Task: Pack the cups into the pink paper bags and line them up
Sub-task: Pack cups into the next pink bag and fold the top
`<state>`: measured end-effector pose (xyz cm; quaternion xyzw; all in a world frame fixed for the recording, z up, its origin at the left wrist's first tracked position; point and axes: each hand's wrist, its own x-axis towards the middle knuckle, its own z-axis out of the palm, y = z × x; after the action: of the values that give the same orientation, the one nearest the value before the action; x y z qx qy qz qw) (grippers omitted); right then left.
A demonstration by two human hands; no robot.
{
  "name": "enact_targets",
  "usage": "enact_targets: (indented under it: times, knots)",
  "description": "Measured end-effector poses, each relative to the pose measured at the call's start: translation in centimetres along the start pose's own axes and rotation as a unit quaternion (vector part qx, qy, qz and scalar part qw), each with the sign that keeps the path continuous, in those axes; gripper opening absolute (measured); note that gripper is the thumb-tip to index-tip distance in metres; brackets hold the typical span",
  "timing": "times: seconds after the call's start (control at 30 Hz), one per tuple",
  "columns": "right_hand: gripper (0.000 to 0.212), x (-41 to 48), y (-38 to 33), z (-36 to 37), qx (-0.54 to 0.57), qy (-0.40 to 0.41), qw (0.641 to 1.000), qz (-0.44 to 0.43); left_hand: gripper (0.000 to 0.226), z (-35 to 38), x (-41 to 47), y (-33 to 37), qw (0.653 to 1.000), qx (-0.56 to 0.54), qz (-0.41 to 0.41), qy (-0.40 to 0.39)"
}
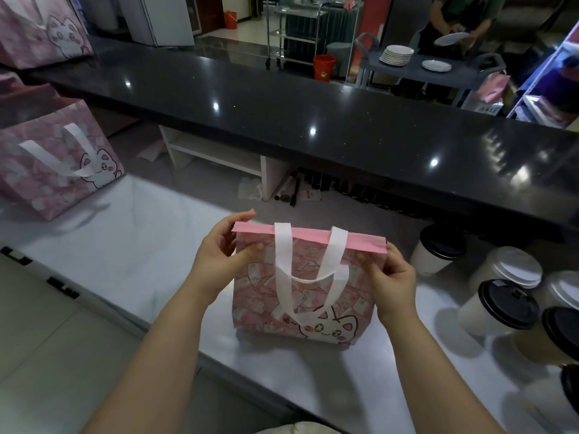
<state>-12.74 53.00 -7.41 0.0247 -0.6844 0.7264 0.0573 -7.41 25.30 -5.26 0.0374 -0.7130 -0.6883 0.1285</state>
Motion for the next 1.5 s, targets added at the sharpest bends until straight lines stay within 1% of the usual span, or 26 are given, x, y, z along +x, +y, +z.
enact_targets:
  times: [0.1,0.17,0.27,0.43,0.53,0.63,0.7,0.77,0.8,0.83,0.9,0.93,1.0,1.03,1.1,1.2,1.23,1.37,1.5]
  knots:
    - [0.016,0.3,0.1,0.1,-0.003,-0.003,1.0,0.001,0.035,-1.5,-0.2,-0.3,0.999,-0.044,-0.013,-0.02]
    - [0.017,0.5,0.0,0.0,-0.001,-0.01,1.0,0.005,0.03,-2.4,-0.1,-0.2,0.999,-0.045,-0.024,-0.012]
    - [0.021,0.6,0.0,-0.2,-0.003,-0.02,1.0,0.005,0.029,-2.4,0.5,0.4,0.999,0.027,0.0,0.017]
    - [0.023,0.6,0.0,-0.8,0.004,-0.049,0.999,-0.013,0.027,-1.9,1.4,1.1,0.99,0.101,0.045,0.083]
    - [0.021,0.8,0.1,-1.2,0.022,-0.065,0.998,-0.003,0.032,-1.7,1.8,1.4,0.985,0.144,0.05,0.084]
    - [0.015,0.9,0.4,-1.7,0.013,-0.074,0.997,0.003,0.041,-1.6,1.8,1.8,0.98,0.17,0.056,0.087]
    - [0.008,0.9,0.3,-1.9,0.042,-0.092,0.995,0.004,0.038,-1.7,1.6,1.6,0.983,0.151,0.052,0.087]
    - [0.026,1.0,-0.3,-2.0,0.095,-0.095,0.991,0.018,0.038,-1.8,1.3,1.4,0.987,0.128,0.047,0.087]
    - [0.031,1.1,-0.6,-2.2,0.111,-0.08,0.99,0.029,0.04,-1.8,1.2,1.3,0.988,0.122,0.047,0.088]
    - [0.03,1.4,-1.0,-2.3,0.114,-0.059,0.991,0.037,0.041,-1.9,1.1,1.3,0.988,0.121,0.046,0.087]
    - [0.016,2.1,-1.5,-2.7,0.081,-0.032,0.996,0.03,0.044,-2.0,1.1,1.4,0.988,0.122,0.041,0.082]
    - [0.013,2.5,-1.8,-2.9,0.06,-0.041,0.997,0.026,0.045,-2.0,1.1,1.5,0.988,0.124,0.039,0.078]
    - [0.034,3.3,-2.3,-2.9,0.006,-0.078,0.997,0.025,0.044,-2.2,1.1,1.7,0.988,0.131,0.034,0.07]
    - [0.037,3.7,-2.5,-2.8,-0.018,-0.085,0.996,0.026,0.044,-2.3,1.1,1.7,0.989,0.129,0.028,0.069]
    - [0.033,4.4,-2.9,-2.4,-0.051,-0.074,0.996,0.016,0.043,-2.6,1.1,1.4,0.992,0.109,0.012,0.067]
    - [0.024,5.2,-3.2,-2.0,-0.062,-0.051,0.997,0.008,0.027,-2.6,1.3,1.3,0.996,0.067,-0.031,0.041]
    - [0.023,5.4,-3.3,-1.8,-0.066,-0.052,0.996,0.006,0.025,-2.6,1.4,1.2,0.997,0.052,-0.047,0.029]
    - [0.022,5.7,-3.3,-1.5,-0.055,-0.058,0.997,0.012,0.03,-2.6,1.8,1.0,0.996,-0.015,-0.081,-0.03]
    - [0.021,5.9,-3.0,-1.8,-0.055,-0.048,0.997,0.032,0.029,-3.1,2.1,1.1,0.992,-0.038,-0.097,-0.064]
